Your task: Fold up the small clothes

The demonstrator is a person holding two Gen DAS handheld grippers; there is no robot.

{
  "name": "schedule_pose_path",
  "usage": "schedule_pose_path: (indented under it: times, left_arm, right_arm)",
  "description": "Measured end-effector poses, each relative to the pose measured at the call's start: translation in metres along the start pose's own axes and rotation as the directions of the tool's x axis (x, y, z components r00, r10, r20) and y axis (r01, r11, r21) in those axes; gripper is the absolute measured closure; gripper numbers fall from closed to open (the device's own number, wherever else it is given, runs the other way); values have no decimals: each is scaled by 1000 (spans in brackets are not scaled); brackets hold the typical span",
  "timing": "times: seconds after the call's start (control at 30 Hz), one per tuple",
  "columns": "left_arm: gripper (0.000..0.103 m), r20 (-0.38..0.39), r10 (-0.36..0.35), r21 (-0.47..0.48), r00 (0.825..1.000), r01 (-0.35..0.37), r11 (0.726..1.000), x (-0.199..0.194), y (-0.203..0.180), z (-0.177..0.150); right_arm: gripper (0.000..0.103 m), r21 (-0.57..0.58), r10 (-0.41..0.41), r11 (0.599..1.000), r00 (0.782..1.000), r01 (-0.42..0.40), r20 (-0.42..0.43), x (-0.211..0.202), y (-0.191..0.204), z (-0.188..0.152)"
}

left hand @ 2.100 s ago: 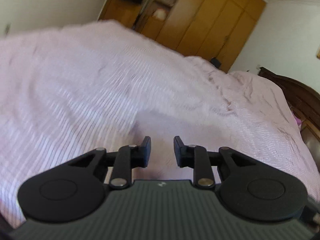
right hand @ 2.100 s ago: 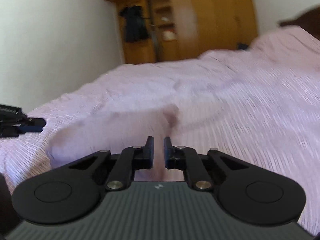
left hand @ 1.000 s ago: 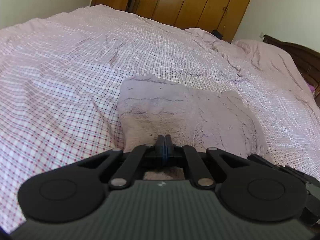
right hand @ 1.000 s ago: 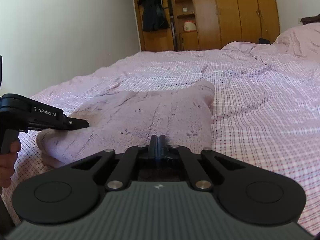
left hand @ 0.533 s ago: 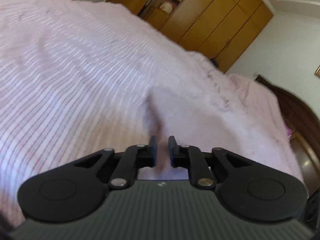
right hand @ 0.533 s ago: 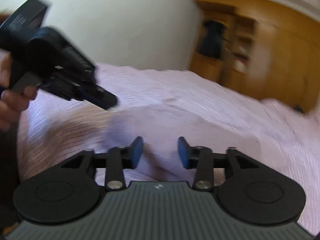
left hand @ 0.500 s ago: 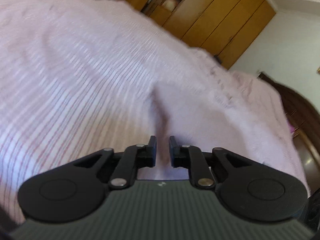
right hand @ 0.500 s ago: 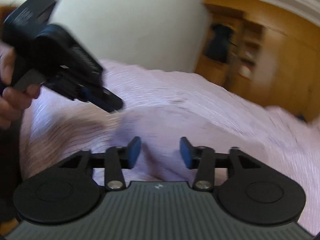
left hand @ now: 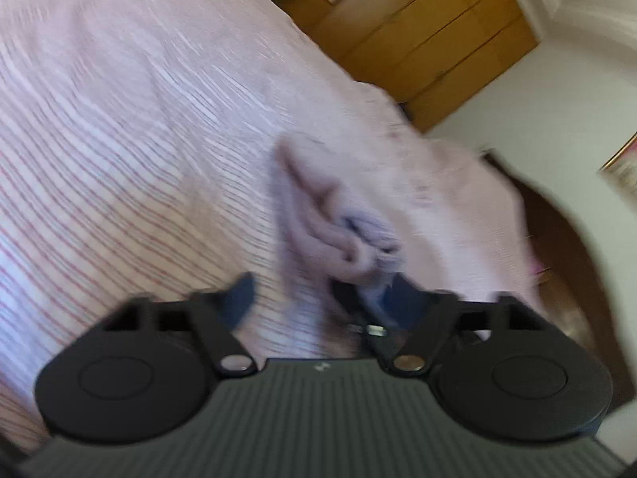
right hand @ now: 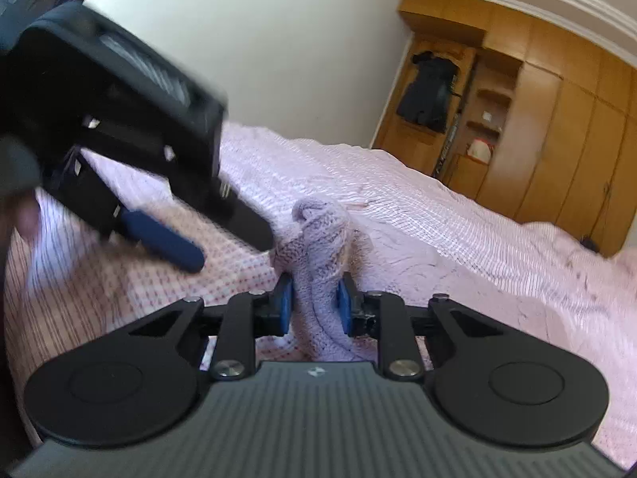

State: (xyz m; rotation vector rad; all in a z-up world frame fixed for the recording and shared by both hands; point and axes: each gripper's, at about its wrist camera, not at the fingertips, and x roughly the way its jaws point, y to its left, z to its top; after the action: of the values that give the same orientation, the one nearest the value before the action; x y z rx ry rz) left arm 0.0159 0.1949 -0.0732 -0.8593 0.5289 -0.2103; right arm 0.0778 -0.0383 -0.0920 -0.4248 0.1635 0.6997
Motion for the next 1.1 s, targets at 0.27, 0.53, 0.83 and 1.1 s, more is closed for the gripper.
schedule_pose_path:
  times: [0.27,0.53,0.83,1.1]
  left_arm:
    - [0,-82,-43,-103,996,35,994,36,1,6]
    - [0,-155,-6,-67,988,-4,998,71,-7,19]
    - [24,-165,-32,-65,986,22,998,71,-10,29]
    - [9,-195,-63,-153,979,33,988,91,1,42]
  right_arm:
    - [78,4,25,1000,1000,-25,3,-4,-1,-7]
    - [46,499,194,847,981,-182,29,-44,-96,-18]
    - [29,943,127,334,991,-6,-39,-69,-249,-89]
    - [30,974,354,186,934,-127,54,-23,-230,-112]
